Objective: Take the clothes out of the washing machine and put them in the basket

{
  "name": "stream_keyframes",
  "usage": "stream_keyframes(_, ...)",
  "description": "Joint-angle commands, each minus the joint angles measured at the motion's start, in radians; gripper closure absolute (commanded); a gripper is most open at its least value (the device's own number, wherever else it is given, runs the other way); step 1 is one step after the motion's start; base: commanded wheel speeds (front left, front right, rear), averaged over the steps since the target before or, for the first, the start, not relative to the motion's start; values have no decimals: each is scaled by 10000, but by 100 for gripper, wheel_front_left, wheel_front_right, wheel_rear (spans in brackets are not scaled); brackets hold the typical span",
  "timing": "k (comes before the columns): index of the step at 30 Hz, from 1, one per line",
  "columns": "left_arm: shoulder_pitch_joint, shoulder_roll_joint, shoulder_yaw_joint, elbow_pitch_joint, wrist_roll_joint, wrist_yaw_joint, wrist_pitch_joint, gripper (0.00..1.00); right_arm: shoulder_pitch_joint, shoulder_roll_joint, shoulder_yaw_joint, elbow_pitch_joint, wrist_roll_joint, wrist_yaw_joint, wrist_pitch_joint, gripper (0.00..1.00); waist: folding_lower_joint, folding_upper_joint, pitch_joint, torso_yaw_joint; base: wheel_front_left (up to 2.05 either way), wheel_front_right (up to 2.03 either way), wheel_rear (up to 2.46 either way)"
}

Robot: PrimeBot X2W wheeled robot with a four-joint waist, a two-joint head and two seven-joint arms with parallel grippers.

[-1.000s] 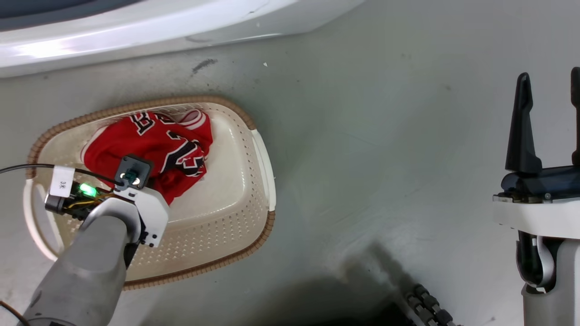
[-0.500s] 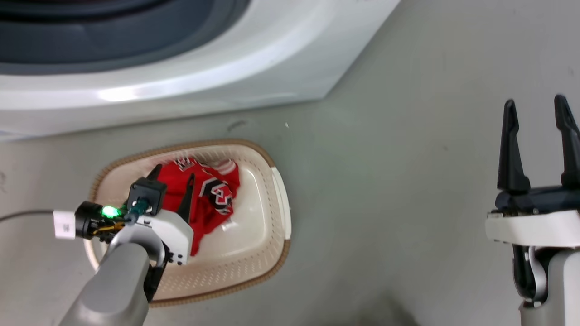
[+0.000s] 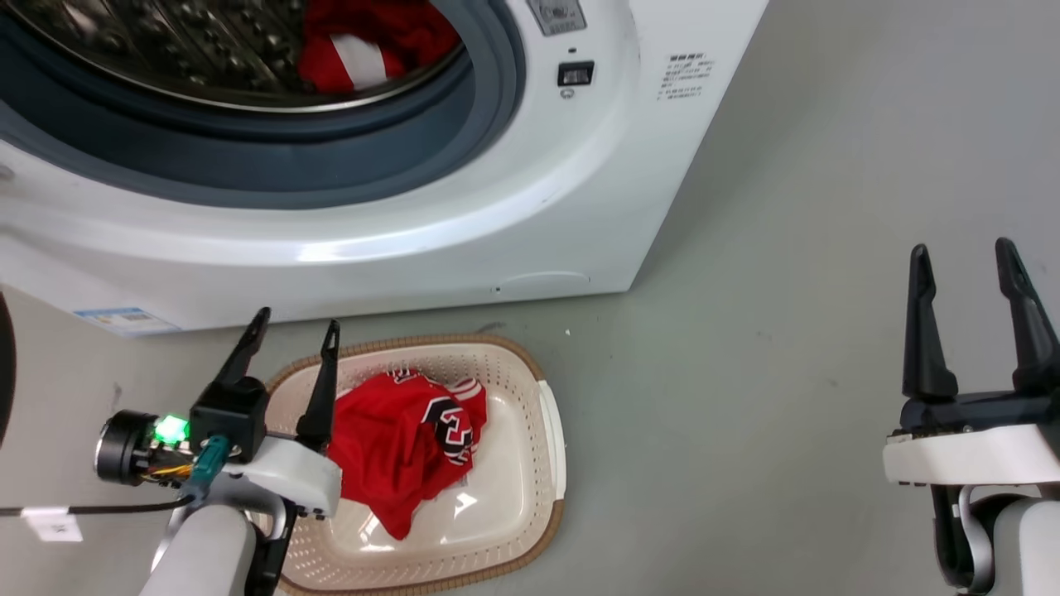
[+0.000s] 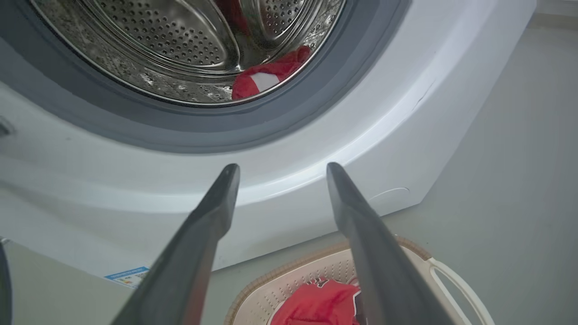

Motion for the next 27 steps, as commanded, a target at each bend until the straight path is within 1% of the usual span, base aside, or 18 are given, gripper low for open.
stream_keyframes(1,207,-18,175,-338,114,-31,-23,0,173,13,30,62,77,-10,-24,0,2,0,-281,-17,0,0,0)
stream_keyframes(8,271,-17,845,-1396,407,-228,-24,0,332,13,253,144,285,-12,-24,0,2,0,-507,-328,0,0,0)
stream_keyframes(11,22,112,1060,-1483,383,-362,-24,0,317,12,308,129,411,-12,-24,0,2,0,-448,-558,0,0,0)
stream_keyframes(14,-414,350,1314,-1213,302,-499,-17,0,257,13,437,80,504,-12,-24,0,2,0,-224,-854,0,0,0)
stream_keyframes(19,-1869,1019,1622,-553,-51,-966,907,0,55,15,610,13,694,-12,-24,0,2,0,508,-1428,0,0,0)
stream_keyframes(24,-3538,1920,1723,79,-184,-1340,2239,0,-102,16,823,-128,993,-10,-24,0,2,0,1386,-2088,0,0,0)
stream_keyframes(27,-4611,2437,1612,595,-377,-1541,3146,0,-170,16,871,-178,1171,-10,-24,0,2,0,2033,-2484,0,0,0)
